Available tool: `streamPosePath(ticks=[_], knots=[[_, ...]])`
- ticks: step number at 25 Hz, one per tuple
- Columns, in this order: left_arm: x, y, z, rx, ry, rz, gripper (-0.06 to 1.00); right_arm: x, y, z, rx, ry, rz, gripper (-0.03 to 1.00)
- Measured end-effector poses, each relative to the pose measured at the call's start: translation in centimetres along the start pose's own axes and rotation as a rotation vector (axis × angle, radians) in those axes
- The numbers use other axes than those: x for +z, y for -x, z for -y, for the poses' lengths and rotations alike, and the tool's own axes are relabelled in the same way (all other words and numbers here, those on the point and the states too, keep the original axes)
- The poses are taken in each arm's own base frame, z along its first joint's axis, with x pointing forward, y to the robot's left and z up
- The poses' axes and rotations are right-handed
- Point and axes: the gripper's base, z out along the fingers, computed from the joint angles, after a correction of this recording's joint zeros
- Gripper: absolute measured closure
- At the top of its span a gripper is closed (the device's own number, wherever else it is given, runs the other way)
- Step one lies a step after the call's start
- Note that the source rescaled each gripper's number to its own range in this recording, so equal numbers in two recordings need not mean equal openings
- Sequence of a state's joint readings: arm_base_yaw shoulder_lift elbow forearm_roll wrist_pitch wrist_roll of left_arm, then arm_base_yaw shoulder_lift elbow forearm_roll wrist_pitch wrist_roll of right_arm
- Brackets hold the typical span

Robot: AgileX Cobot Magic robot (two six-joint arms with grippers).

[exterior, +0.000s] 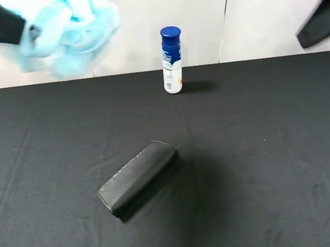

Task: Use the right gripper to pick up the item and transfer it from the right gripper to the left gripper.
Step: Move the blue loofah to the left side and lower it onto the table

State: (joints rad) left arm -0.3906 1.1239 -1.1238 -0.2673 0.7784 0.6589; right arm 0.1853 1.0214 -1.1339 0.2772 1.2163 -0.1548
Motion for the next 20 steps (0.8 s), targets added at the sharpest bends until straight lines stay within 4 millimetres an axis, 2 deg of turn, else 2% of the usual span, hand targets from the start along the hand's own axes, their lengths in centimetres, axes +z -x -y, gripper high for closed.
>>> streamPosePath(ticks=[5, 11, 16, 17, 20], knots=[[-2.0, -0.7, 0.2, -0.009, 0.020, 0.002, 0.94, -0.1, -5.9, 0.1, 0.012, -0.048, -0.015, -0.03], [-2.7, -1.2, 0.8, -0.038, -0.015, -0.039, 0.94, -0.1, -13.0, 0.4, -0.025, -0.128, 0.108, -0.03], [-2.0, -2.1, 1.1, -0.058, -0.042, -0.084, 0.94, 0.0, -16.9, 0.5, -0.062, -0.173, 0.305, -0.03], [-2.0, -2.1, 1.1, -0.058, -0.042, -0.084, 0.94, 0.0, -16.9, 0.5, -0.062, -0.173, 0.305, -0.03], [-1.5, -2.7, 1.2, -0.067, -0.054, -0.106, 0.94, -0.1, -18.6, 0.5, -0.072, -0.187, 0.388, -0.03]])
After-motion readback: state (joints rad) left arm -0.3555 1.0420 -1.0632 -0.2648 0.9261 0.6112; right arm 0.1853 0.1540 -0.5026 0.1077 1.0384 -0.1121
